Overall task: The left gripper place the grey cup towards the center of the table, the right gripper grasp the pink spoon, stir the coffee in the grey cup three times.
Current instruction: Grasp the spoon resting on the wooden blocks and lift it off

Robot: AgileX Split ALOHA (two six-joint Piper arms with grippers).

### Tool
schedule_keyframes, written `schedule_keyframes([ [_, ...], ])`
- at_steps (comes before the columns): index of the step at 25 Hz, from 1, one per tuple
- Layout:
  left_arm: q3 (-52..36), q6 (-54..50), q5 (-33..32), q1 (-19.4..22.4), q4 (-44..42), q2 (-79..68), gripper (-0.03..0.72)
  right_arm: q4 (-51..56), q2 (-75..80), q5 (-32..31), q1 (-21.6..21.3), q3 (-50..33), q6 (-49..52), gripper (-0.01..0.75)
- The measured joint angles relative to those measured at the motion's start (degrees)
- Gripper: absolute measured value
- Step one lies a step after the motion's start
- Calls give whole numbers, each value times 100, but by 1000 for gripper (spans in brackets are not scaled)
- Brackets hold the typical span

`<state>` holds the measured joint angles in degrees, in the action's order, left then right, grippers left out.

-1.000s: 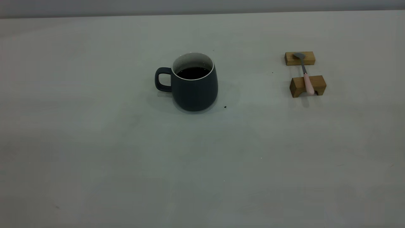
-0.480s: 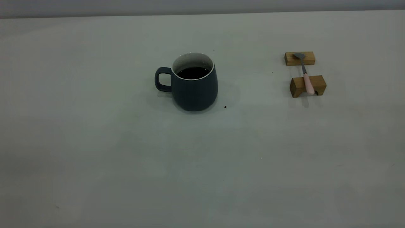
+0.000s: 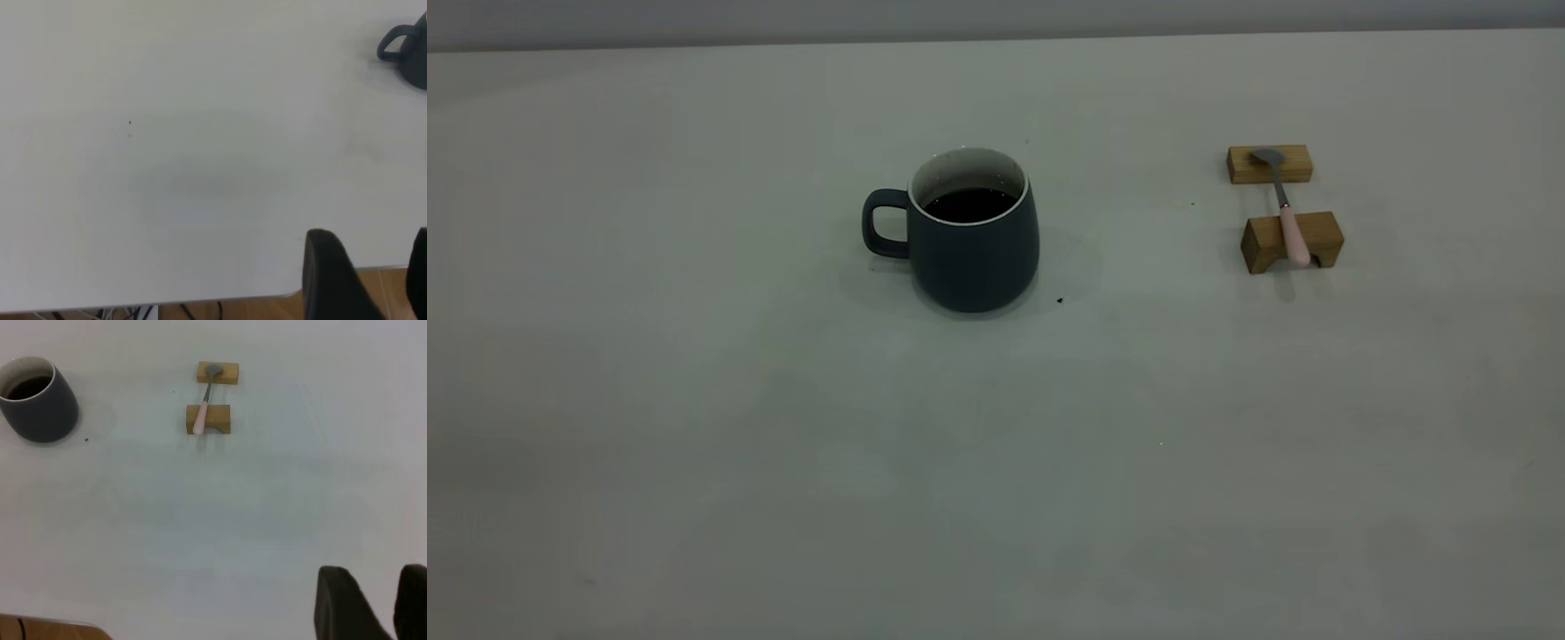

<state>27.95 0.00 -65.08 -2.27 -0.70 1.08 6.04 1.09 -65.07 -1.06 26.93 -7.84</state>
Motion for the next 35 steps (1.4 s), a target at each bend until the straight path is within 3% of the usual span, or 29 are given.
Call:
schedule_keyframes([
  [10,0,0,0,0,0,0,355,0,27,24,0,5,45,238],
  [14,0,0,0,0,0,0,355,0,702,383,0,256,440,293],
  [22,0,0,5,0,0,0,355,124,3919,1786,0,823,145,575],
  [29,0,0,5,0,0,0,355,1521,6587,2984,64,1275,-1553,601],
  [35,0,0,5,0,0,0,355,1832,8760,3692,604,1851,-2016,601],
])
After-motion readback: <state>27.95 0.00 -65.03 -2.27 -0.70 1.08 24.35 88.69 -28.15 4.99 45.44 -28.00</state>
